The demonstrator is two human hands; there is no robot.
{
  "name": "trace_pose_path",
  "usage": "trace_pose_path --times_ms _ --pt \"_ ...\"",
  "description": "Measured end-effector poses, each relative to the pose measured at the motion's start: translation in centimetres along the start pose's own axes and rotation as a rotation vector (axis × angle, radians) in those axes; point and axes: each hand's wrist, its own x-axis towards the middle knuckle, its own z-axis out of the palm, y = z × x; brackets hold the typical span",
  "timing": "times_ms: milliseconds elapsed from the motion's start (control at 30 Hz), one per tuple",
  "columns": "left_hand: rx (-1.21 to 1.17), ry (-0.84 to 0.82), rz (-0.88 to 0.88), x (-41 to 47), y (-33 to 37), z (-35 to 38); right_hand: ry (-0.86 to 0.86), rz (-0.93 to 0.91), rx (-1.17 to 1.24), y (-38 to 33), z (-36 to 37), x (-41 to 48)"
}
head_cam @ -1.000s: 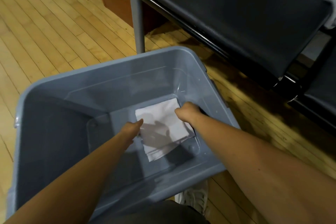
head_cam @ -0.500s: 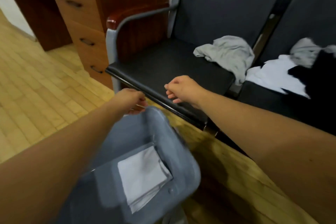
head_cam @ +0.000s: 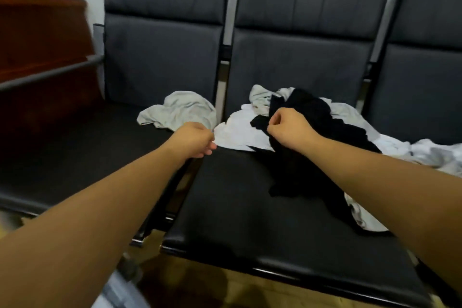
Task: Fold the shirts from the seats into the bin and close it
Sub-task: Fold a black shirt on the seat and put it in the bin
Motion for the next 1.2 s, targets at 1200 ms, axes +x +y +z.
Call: trace_pose_path --times_ms 1200 --pt "-0.906 -0.488 -0.204 -6.1 1.8 12.8 -0.377 0.031 1.474 5.2 -9.0 -12.7"
